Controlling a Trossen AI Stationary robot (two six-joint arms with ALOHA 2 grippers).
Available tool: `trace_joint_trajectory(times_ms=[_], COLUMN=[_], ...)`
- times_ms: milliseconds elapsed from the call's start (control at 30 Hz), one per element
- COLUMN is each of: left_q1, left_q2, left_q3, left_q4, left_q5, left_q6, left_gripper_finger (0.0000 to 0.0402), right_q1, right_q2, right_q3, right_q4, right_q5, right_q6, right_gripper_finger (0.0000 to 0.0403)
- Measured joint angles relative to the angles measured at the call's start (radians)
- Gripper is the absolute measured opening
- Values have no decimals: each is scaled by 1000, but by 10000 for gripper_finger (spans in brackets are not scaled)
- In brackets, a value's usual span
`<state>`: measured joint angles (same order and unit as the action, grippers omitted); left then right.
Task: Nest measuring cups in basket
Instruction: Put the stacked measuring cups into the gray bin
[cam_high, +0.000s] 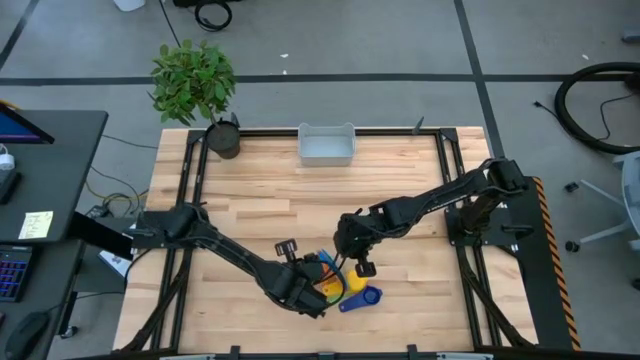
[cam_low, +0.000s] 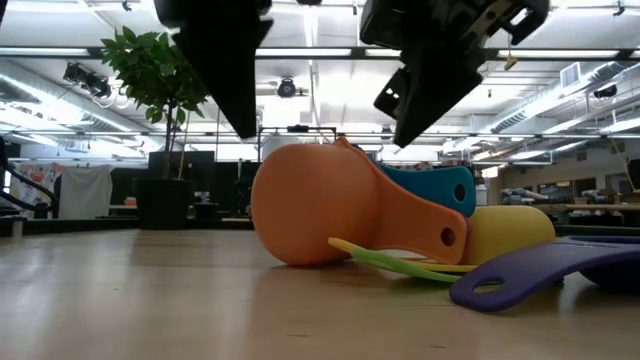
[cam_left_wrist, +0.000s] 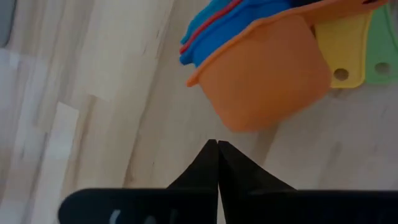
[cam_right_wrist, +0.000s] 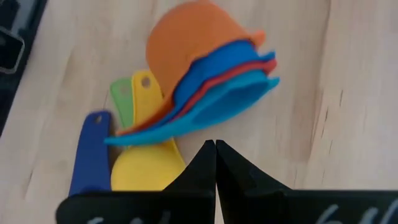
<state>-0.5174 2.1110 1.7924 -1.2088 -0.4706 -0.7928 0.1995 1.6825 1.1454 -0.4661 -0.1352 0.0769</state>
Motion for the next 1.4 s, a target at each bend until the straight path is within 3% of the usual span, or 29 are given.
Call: trace_joint_trajectory(times_ms=[567,967,1400], left_q1=[9,38,92], left_q2=[78,96,129], left_q3=[-1,0,-1], left_q4=[27,106,157], left_q5=[39,37,37], left_q6=[1,40,128], left_gripper_finger=[1,0,2], right_q1=[-41,-44,-38], right_q2=[36,137,128], right_q3=[-127,-123,-96], right_q4=[282,472,493], right_q5=[-55,-201,-265], right_q6=[17,26,56], right_gripper_finger=[4,4,4])
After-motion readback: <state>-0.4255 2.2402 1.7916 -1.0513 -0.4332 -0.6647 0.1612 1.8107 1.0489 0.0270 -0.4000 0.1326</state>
